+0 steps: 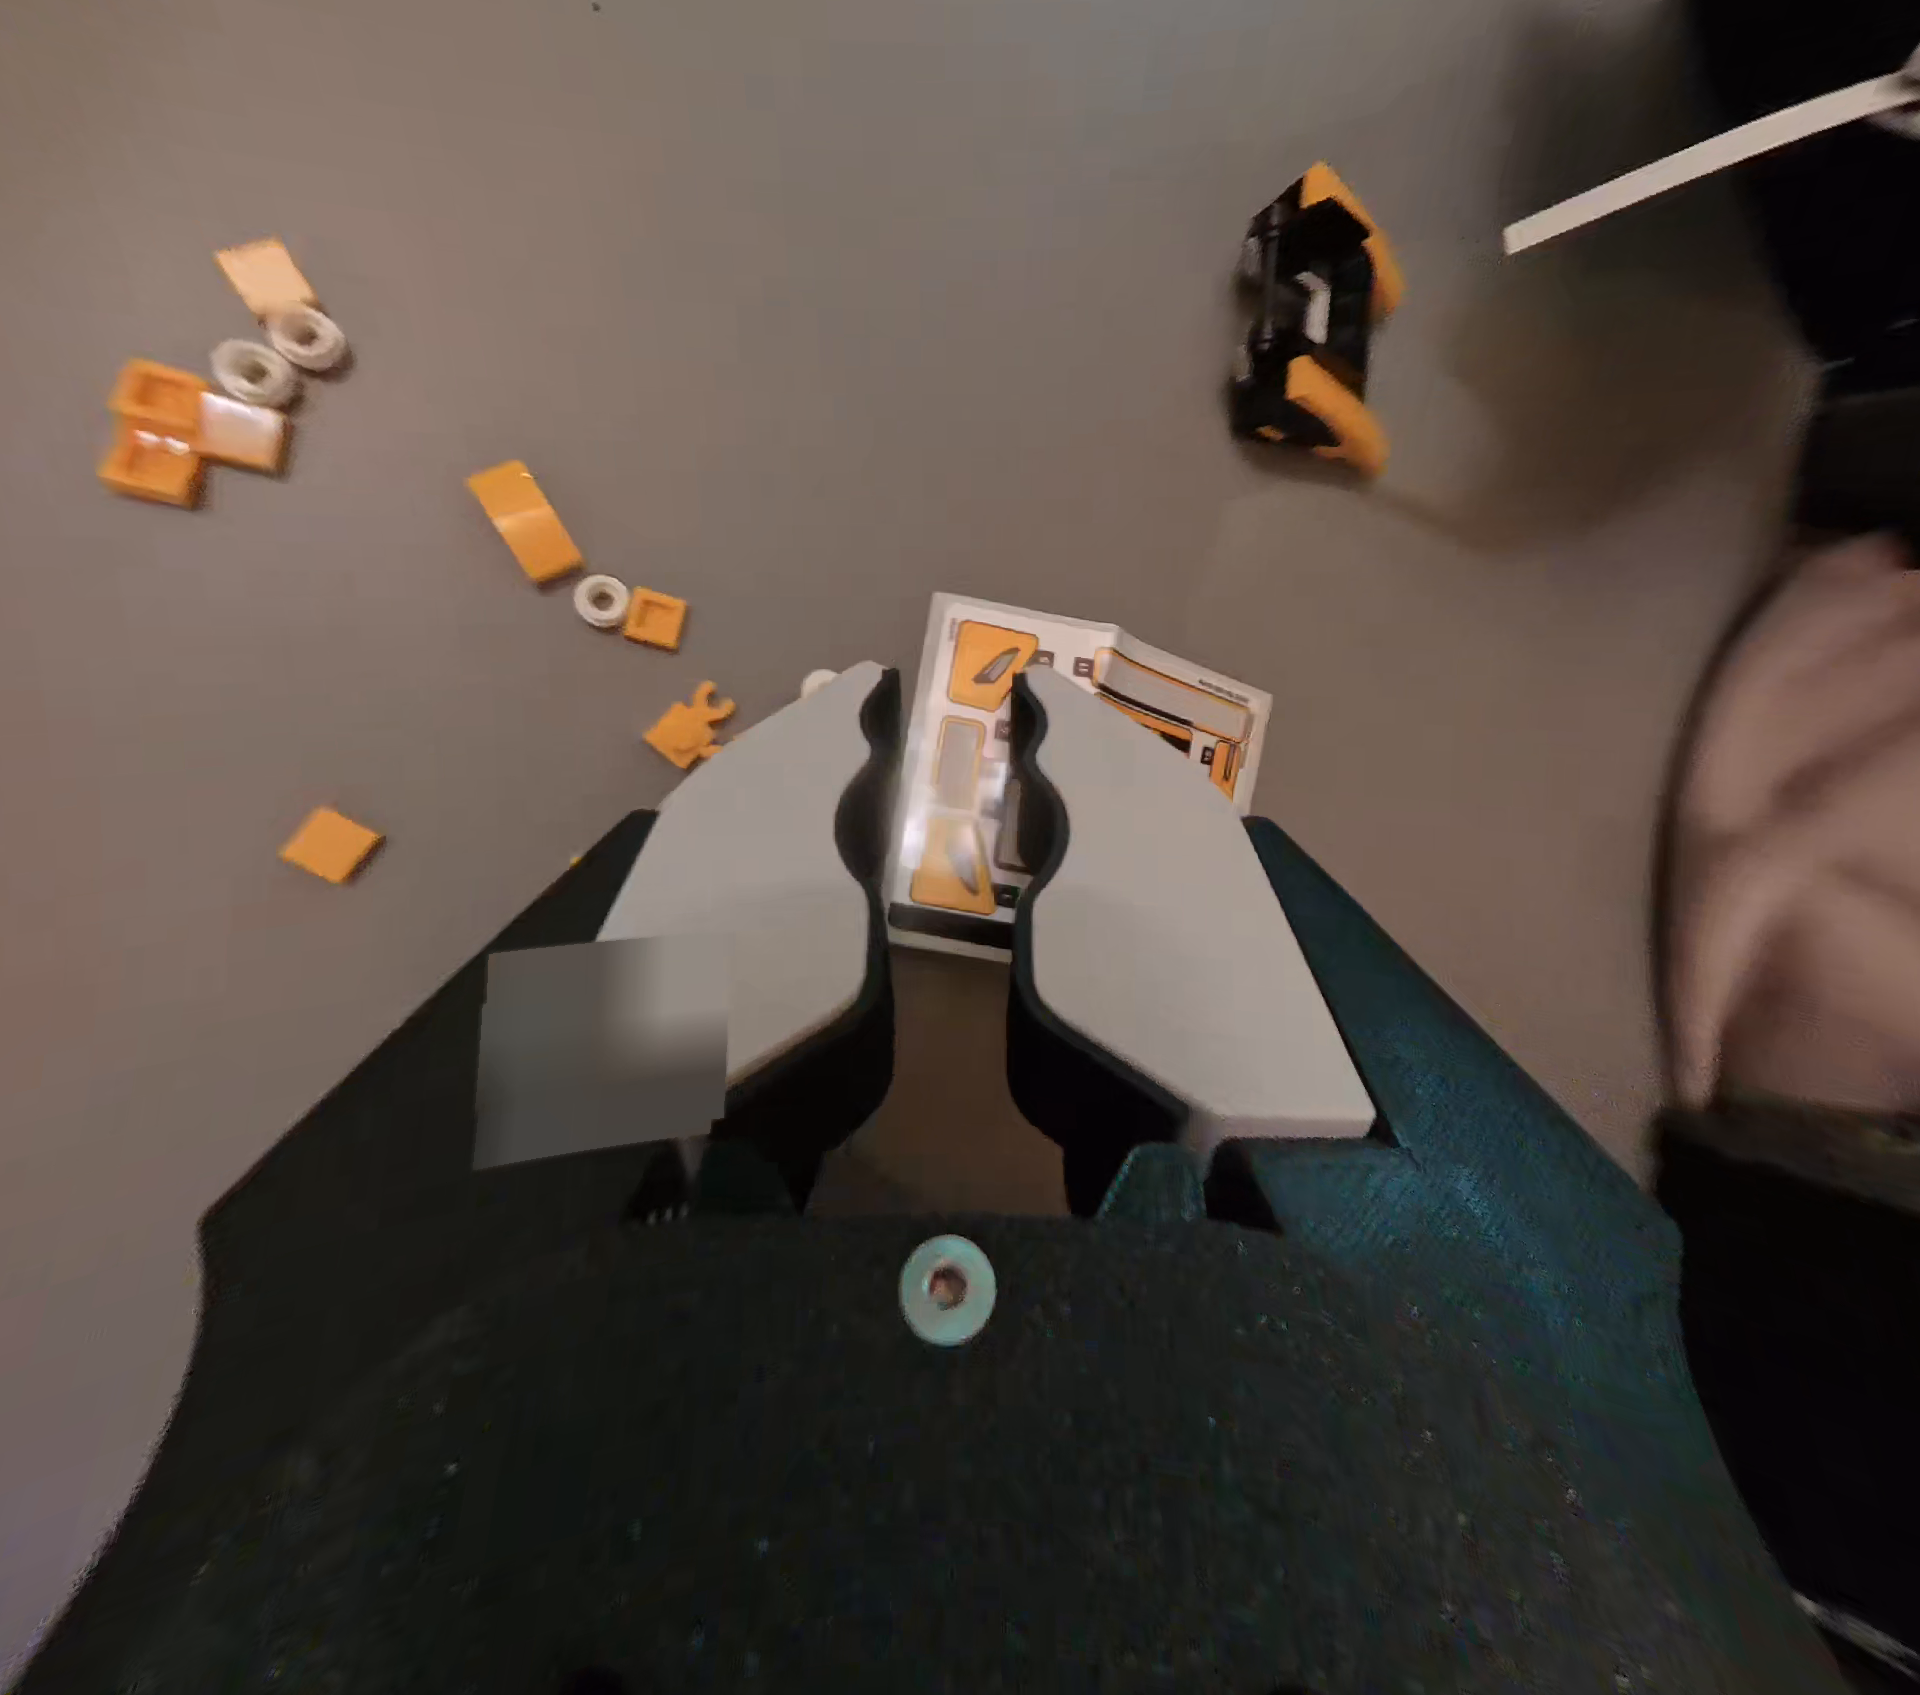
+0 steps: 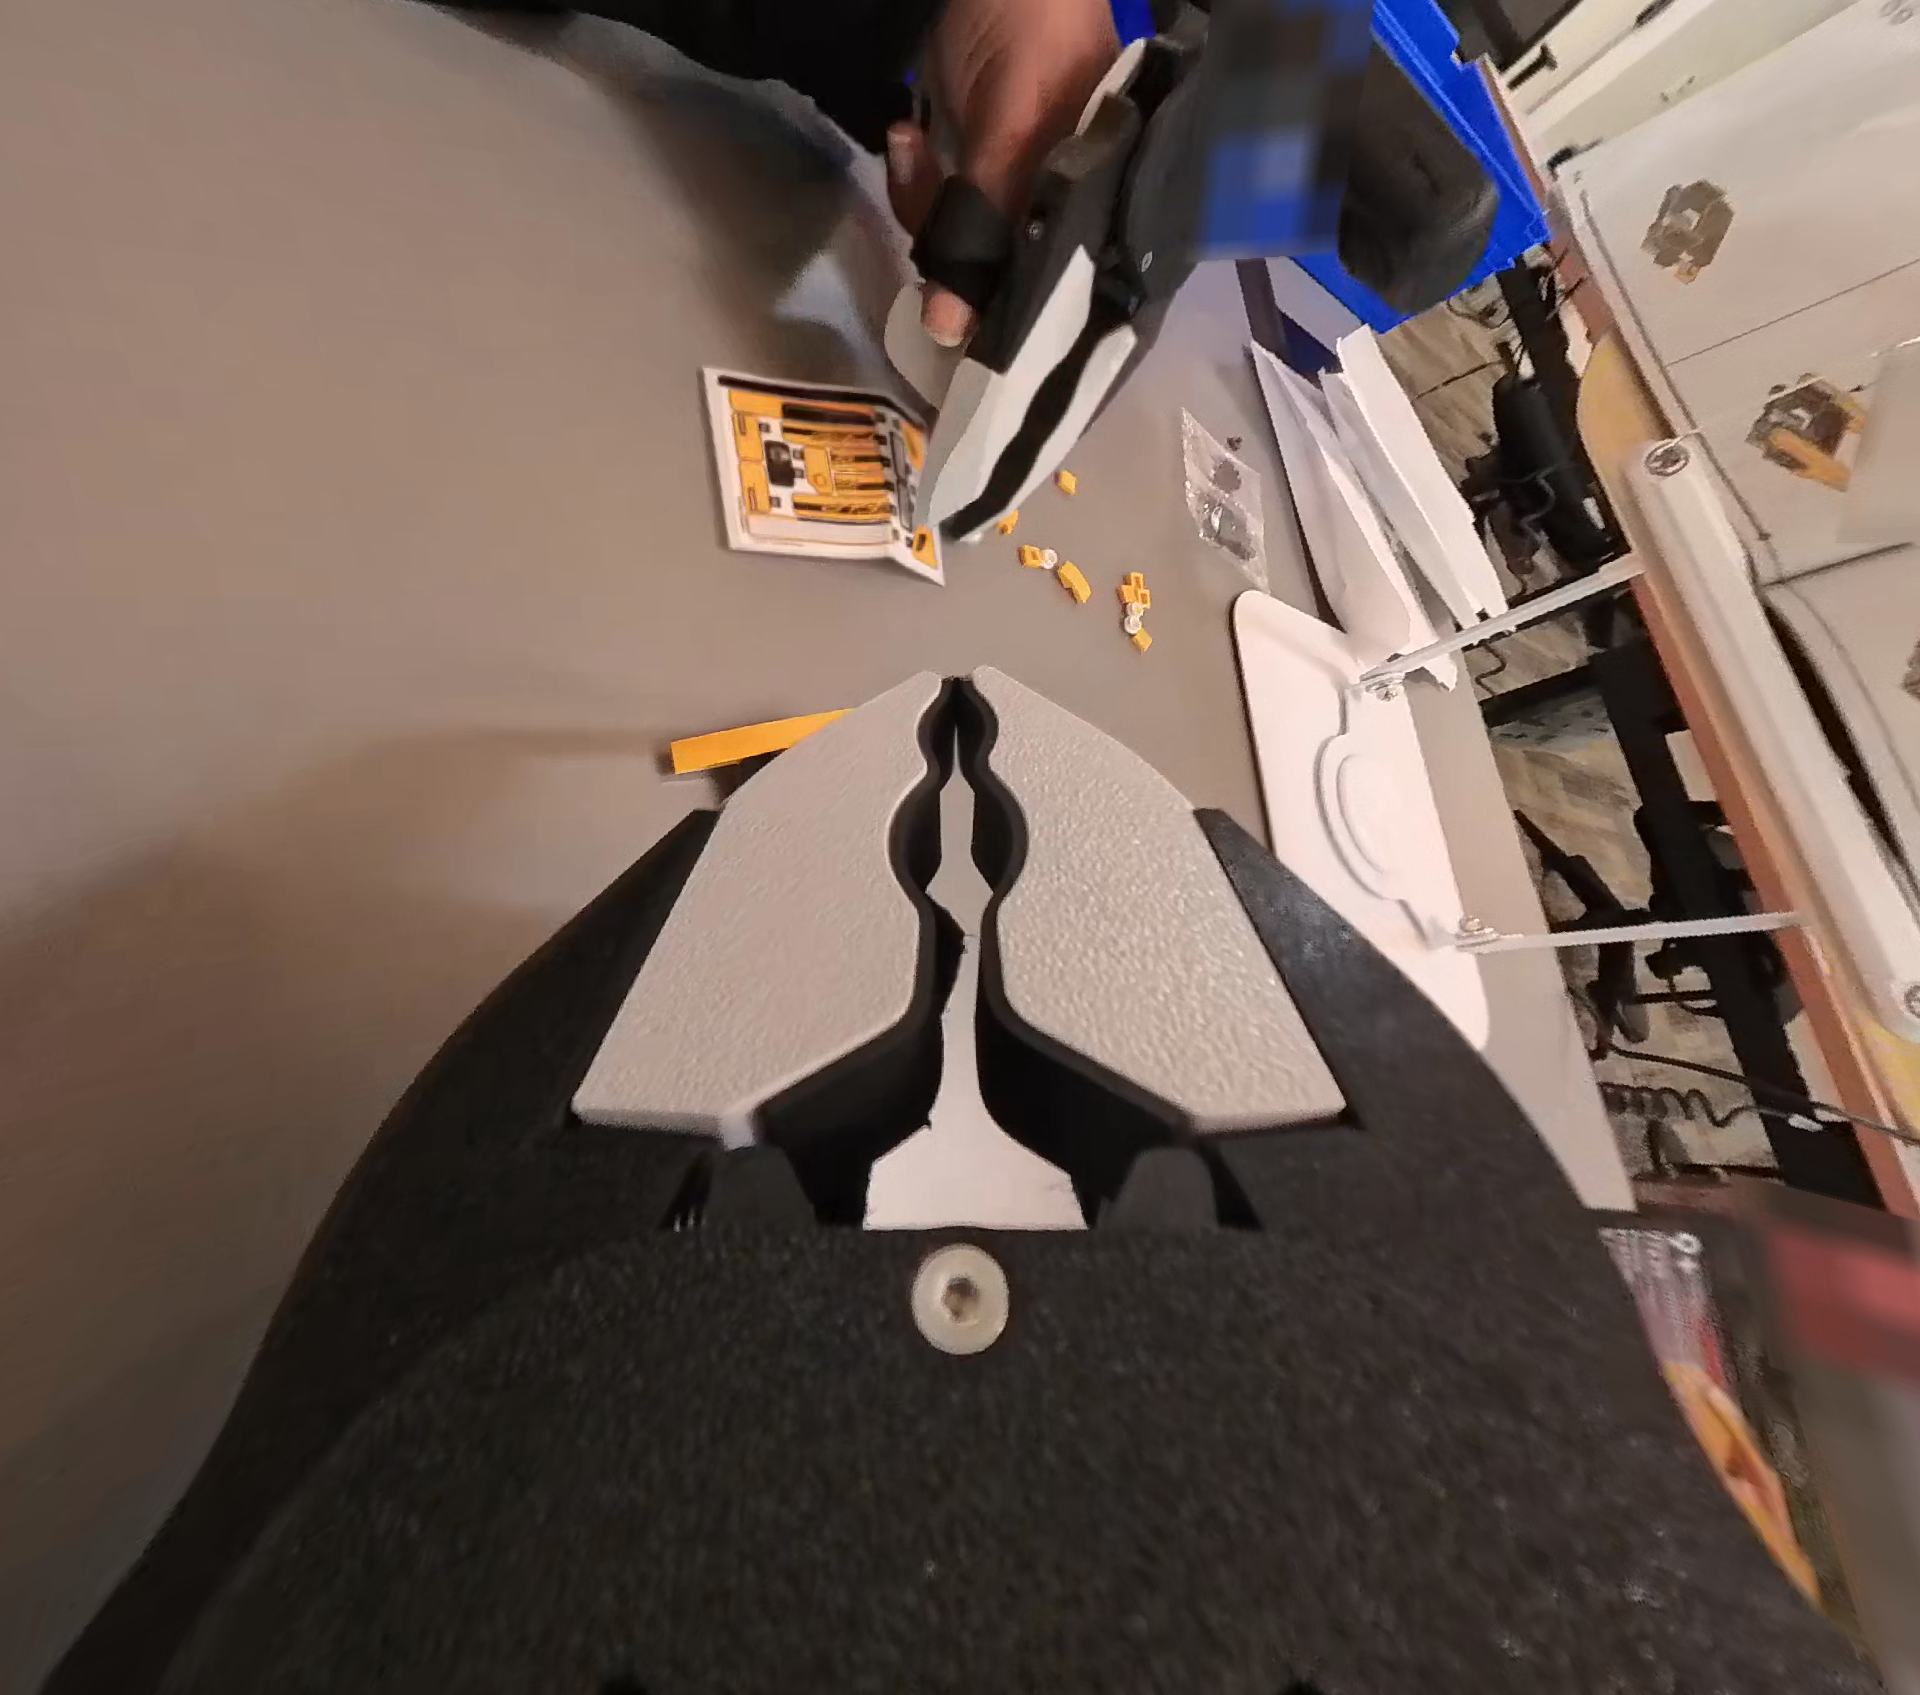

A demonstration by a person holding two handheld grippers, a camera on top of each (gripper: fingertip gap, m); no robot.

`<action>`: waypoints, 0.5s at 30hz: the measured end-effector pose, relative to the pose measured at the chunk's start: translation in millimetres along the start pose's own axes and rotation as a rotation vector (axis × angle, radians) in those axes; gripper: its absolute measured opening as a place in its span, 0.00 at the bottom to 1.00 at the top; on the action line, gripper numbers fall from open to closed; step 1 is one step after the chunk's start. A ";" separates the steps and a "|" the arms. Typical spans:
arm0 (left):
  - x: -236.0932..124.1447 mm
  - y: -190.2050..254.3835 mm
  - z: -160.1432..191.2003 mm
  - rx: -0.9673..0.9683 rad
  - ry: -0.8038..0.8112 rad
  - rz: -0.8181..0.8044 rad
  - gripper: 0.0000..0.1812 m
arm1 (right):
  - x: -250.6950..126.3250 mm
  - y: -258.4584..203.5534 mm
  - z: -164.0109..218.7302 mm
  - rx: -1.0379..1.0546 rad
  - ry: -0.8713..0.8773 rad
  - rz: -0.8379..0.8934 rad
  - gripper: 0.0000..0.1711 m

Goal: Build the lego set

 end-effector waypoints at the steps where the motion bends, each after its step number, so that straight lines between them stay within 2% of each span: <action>1: -0.7 -1.0 -1.4 0.021 0.003 -0.046 0.14 | 1.4 -0.1 1.3 0.013 -0.003 -0.007 0.00; 4: -15.1 -7.8 -9.1 0.061 0.075 -0.231 0.21 | 5.8 -1.5 5.6 0.075 -0.012 -0.055 0.00; 7: -32.2 -7.5 -14.4 0.079 0.162 -0.357 0.19 | 8.0 1.6 7.3 0.148 -0.014 -0.089 0.00; 11: -25.3 40.6 -26.0 0.221 0.279 -0.203 0.14 | 7.5 10.4 6.3 0.301 -0.002 -0.181 0.00; 15: -6.7 81.0 -36.9 0.300 0.303 -0.082 0.13 | 9.1 17.4 1.3 0.419 -0.004 -0.345 0.00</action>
Point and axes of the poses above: each gripper's, where its closed fingertips meet, x out along the fingers, z out of its underside, y = z × x across the jaws, the point moved 4 cm from there along -x, back along the fingers, and after that the axes turned 8 degrees about -y, right-handed, at the moved point
